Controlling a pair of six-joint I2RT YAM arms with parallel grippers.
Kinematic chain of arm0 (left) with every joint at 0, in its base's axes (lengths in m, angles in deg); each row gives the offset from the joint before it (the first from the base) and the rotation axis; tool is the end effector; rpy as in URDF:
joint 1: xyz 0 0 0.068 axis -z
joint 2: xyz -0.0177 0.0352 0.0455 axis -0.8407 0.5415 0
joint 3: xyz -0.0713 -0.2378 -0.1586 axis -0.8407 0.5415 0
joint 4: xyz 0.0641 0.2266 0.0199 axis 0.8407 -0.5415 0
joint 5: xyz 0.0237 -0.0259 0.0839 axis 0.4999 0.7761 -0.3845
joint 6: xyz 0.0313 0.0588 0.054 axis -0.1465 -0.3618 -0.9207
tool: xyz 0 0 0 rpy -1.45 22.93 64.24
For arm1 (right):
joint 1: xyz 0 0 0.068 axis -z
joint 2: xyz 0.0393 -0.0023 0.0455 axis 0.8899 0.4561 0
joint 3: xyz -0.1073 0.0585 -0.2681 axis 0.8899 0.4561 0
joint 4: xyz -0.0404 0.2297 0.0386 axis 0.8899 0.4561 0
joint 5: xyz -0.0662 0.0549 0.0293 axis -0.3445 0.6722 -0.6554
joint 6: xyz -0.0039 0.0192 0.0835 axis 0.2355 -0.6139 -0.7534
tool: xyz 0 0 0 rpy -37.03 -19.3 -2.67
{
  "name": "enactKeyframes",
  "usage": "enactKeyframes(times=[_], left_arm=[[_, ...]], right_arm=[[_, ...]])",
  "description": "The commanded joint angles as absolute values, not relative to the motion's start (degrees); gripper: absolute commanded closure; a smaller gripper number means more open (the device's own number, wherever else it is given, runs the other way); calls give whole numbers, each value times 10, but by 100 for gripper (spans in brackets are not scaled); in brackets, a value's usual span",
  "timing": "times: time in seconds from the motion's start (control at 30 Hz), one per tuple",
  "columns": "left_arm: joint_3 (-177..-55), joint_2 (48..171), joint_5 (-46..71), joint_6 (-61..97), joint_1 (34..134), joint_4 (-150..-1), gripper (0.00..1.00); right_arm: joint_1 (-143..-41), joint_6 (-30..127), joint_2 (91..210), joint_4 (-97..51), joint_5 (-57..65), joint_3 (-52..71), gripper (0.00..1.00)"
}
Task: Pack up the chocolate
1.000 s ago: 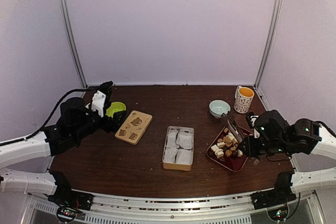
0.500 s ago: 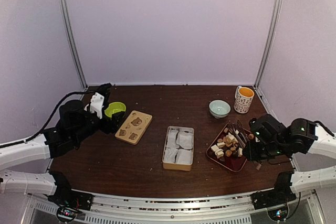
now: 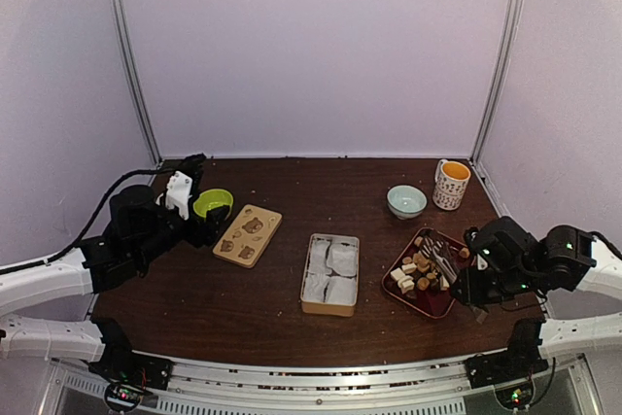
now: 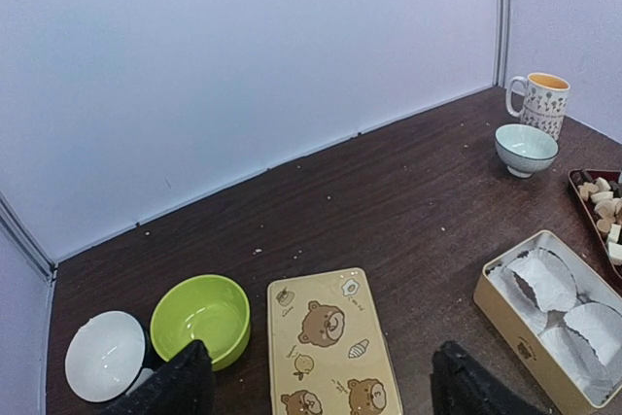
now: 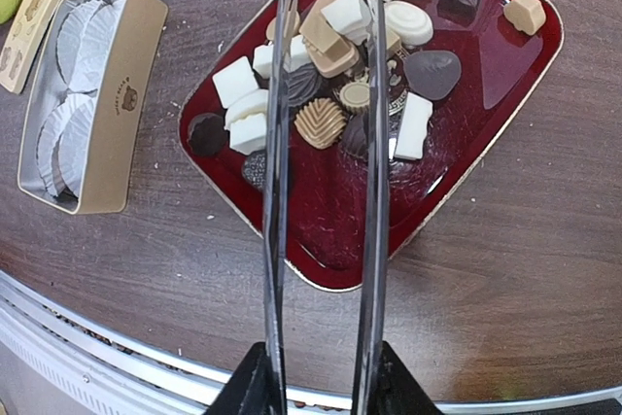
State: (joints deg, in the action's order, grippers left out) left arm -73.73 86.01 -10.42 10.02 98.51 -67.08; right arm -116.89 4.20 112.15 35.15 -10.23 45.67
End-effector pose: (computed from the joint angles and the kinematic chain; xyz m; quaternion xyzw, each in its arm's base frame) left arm 0.1729 -0.1265 0.2814 0.1738 0.7551 -0.1469 0.6149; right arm 0.0657 0.0767 0.2248 -0.0127 0.9689 0.1596 0.1885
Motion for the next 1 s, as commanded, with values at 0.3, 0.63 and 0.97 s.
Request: enactKeyframes(times=[0.3,0.63,0.97], left_arm=[[-737,854,-107,101,983,-654,22],[-739,859,-105,103,983,-656,21],[-740,863,-105,103,983,-658,21]], right_arm=[[-1168,33,1123,368,-103,469,72],[-1168,34,1124,372,-127,470,74],[-1168,39,1139,355,-115,479,74]])
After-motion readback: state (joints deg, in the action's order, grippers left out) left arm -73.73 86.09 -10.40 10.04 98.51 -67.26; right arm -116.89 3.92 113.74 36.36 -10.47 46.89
